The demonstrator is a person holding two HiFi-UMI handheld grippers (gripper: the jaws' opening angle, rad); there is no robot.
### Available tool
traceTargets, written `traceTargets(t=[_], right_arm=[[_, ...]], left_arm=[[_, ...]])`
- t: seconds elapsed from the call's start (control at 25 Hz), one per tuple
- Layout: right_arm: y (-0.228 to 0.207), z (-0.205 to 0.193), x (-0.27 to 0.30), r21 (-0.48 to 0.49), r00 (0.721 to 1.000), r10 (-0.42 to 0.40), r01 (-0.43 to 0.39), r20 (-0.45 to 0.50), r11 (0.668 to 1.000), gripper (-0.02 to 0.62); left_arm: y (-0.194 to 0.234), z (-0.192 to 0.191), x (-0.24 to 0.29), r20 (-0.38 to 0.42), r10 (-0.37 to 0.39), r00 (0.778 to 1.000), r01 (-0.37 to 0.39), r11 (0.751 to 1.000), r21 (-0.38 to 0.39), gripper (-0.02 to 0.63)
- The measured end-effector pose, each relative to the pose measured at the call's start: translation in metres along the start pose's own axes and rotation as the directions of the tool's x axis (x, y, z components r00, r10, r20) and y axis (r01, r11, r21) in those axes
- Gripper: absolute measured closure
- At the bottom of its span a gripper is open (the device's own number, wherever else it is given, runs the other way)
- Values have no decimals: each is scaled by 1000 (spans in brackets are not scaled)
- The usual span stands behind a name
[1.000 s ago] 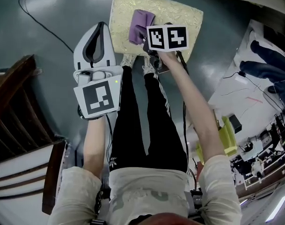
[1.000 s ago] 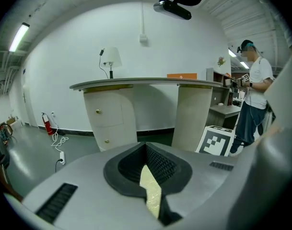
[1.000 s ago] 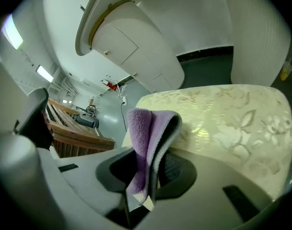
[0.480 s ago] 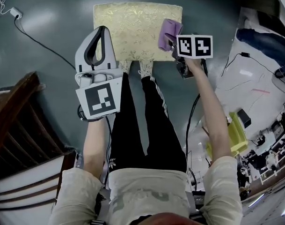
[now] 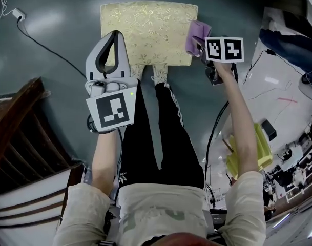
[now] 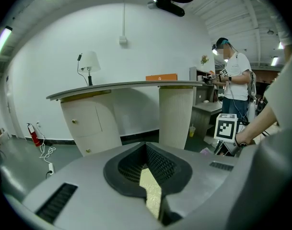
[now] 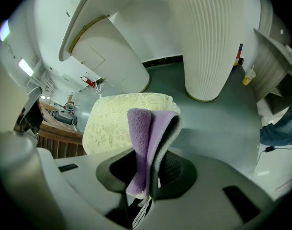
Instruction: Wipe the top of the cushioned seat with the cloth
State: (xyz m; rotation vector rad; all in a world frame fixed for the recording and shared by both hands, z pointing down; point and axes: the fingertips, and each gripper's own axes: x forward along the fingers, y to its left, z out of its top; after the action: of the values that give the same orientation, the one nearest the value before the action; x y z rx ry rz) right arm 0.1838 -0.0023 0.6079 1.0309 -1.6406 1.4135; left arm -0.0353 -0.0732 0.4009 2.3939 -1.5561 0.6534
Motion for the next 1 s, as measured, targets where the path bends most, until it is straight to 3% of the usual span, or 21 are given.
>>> traceTargets(t=[0.44,0.6,0.76,0.88,1.0], right_arm=[[-4,-1,-3,-5,999,-27,27,-21,1000,497],[31,26,-33,-18,994,38,-36,102,999,497],[108,69,-97,-63,948,179,-168,262,984,497],[169,89,-132,-124,885,310,-284,346,951,497],[223,96,-138,-228,849,376,-309,371,923,497]], left_arm=[[9,0,-2,8,17,1000,-17,1000,11,598],[22,3,-7,9,44,999,-44,999,1,598],[39,8,-17,20,70,997,-70,998,6,599],[54,14,-25,27,109,994,-109,994,-8,599],[72,17,-35,32,148,988,-148,989,-22,598]])
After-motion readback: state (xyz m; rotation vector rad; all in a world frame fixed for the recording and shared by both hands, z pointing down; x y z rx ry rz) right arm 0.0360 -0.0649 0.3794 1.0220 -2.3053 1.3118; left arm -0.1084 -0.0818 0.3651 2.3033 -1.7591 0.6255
